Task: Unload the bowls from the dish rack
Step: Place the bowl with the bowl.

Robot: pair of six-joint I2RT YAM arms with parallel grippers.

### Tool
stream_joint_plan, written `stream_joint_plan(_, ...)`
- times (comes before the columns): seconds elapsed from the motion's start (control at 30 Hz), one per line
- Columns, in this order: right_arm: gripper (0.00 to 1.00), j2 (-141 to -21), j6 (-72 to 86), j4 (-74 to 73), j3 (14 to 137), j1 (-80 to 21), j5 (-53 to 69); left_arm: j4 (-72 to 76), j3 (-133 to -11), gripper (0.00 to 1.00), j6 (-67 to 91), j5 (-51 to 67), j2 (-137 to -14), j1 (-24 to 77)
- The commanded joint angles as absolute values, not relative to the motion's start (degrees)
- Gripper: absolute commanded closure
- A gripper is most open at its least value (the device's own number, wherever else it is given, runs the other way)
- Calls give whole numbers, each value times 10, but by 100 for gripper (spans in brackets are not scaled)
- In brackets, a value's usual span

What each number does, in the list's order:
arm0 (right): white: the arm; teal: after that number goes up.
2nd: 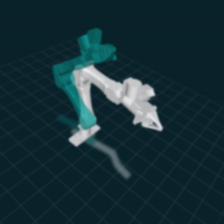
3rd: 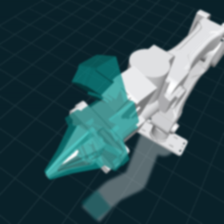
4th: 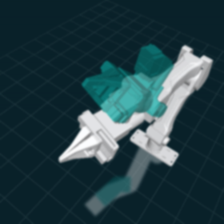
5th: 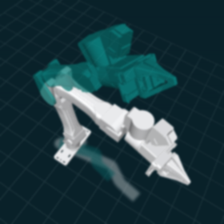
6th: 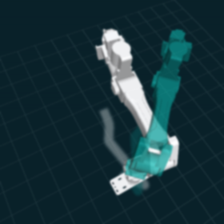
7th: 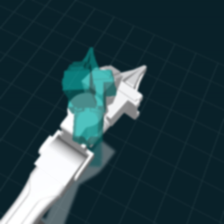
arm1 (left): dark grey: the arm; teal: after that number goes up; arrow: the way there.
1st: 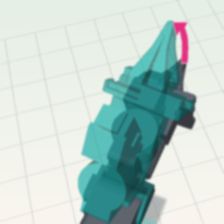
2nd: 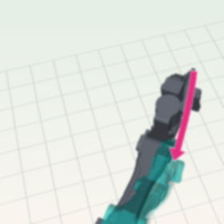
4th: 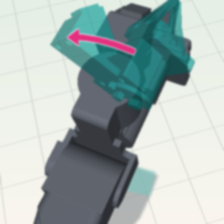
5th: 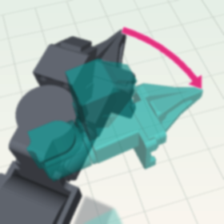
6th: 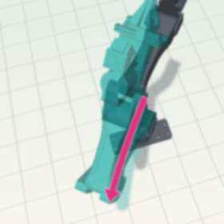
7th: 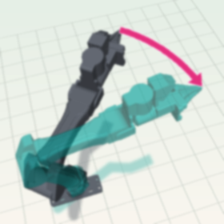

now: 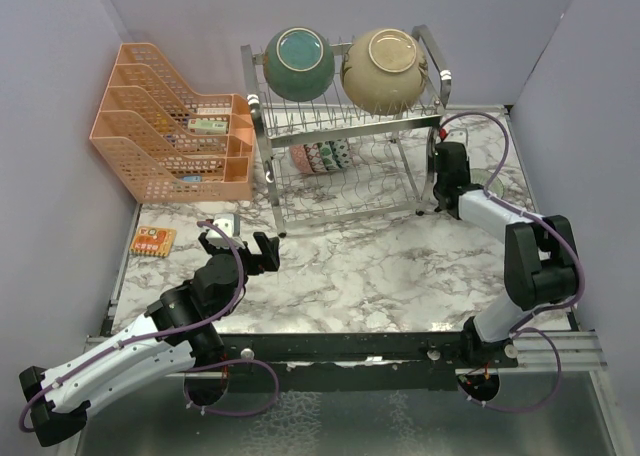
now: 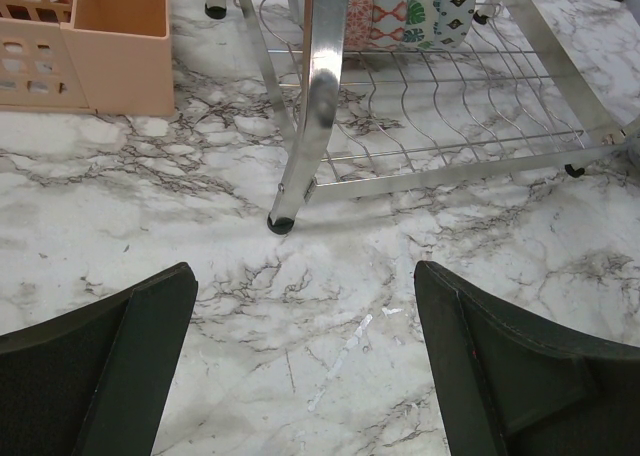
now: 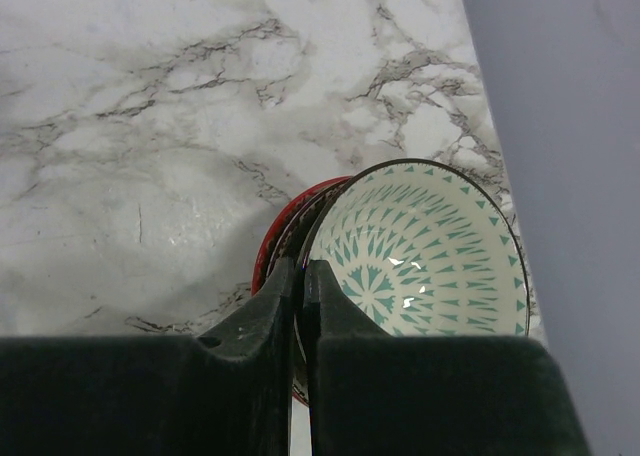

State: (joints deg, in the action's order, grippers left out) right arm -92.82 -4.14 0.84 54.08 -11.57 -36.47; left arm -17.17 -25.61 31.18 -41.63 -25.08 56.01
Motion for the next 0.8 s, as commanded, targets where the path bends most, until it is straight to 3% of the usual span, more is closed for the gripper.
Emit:
stream_joint_plan(0.0,98,-934,-35,33,533,-118,-359,-167,-258,6,309,-422,-247,562)
stream_joint_plan(0.3,98,-935,-33,38,513,-118,-362,-166,-257,6,309,-420,-246,562)
stream_joint_plan(0.47,88,-929,-24,34,511,-118,-353,-164,-257,6,309,-420,-246,562)
stream_joint_plan(0.77,79,-902,-12,20,516,-118,-338,-163,-257,6,308,-419,-249,562)
